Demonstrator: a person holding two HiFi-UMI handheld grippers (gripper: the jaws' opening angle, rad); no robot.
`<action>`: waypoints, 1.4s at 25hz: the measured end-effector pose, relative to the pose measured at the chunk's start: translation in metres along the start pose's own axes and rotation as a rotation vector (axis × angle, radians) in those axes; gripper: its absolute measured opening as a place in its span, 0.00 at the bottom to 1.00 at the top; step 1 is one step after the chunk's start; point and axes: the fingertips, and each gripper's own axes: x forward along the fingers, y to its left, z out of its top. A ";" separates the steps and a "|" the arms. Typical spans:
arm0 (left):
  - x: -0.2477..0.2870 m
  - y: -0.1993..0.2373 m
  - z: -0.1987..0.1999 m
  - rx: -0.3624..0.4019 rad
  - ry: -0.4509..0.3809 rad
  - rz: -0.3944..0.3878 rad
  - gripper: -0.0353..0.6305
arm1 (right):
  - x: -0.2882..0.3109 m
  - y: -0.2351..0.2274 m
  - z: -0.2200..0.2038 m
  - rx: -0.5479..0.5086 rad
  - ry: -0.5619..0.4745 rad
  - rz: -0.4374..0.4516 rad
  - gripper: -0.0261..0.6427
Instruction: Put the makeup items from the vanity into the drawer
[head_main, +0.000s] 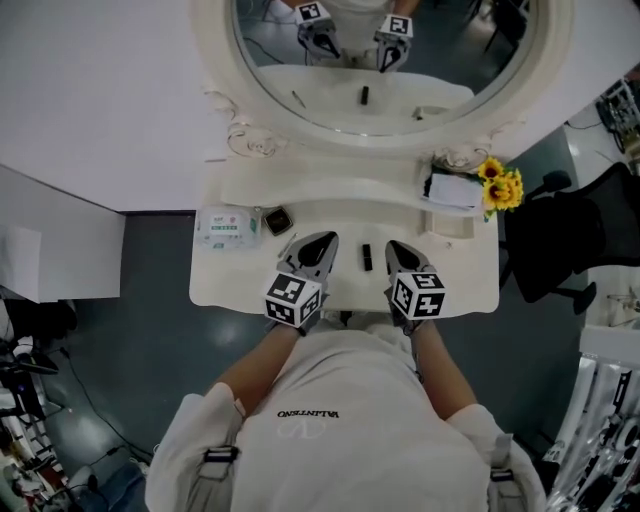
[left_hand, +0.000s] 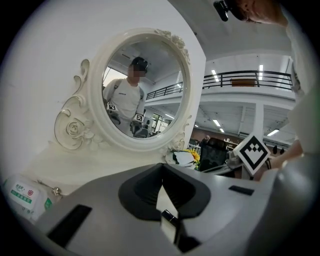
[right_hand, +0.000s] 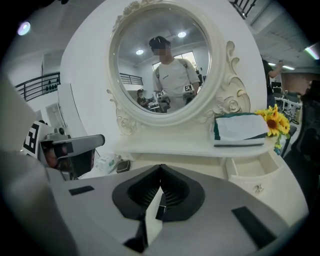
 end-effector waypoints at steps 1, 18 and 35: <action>0.004 0.001 -0.005 -0.002 0.016 0.002 0.06 | 0.005 0.001 -0.003 0.006 0.023 0.008 0.06; 0.043 0.011 -0.107 -0.095 0.304 0.092 0.06 | 0.064 0.010 -0.092 0.007 0.434 0.119 0.61; 0.056 0.021 -0.138 -0.100 0.351 0.166 0.06 | 0.082 -0.001 -0.119 -0.021 0.565 0.041 0.69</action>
